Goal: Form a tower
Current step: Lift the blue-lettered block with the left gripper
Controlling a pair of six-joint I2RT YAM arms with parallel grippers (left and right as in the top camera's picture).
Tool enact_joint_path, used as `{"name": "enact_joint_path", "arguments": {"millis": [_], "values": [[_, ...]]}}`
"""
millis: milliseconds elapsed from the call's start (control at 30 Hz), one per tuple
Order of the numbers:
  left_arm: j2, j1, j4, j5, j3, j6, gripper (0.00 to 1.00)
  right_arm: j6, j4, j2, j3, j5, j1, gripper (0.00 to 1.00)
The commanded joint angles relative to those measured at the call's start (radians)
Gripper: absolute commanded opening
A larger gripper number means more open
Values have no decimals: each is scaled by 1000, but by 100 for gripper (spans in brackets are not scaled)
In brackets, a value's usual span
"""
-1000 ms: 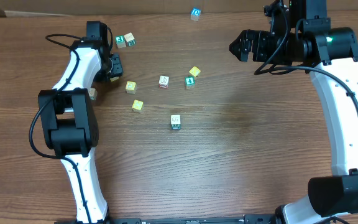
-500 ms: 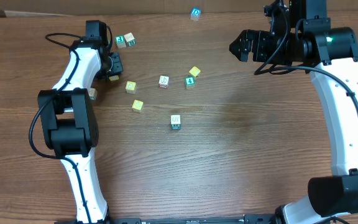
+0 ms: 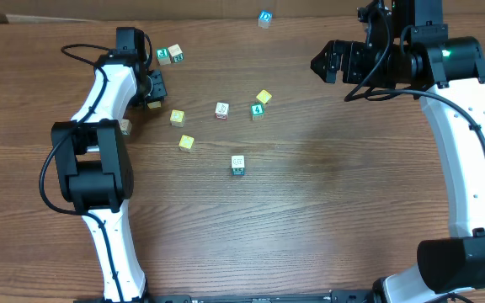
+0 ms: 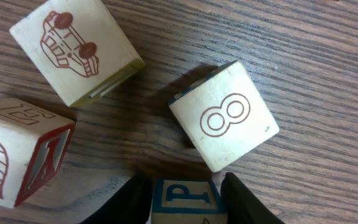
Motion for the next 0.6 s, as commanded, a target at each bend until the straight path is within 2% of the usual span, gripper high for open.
{"name": "enact_joint_path", "arguments": {"millis": [0,33,100,333,567], "values": [[13,3,2,11,-8,11,32,0,3,-10,12,6,6,100],[12,3,0,11,-8,11,27,0,3,-10,12,6,6,100],[7,3,-2,11,-8,11,26,0,3,-10,12,6,6,100],[-70,2,-8,10,-7,11,26,0,3,-10,12,6,6,100],[-235,2,-54,11,-7,11,26,0,3,-10,12,6,6,100]]}}
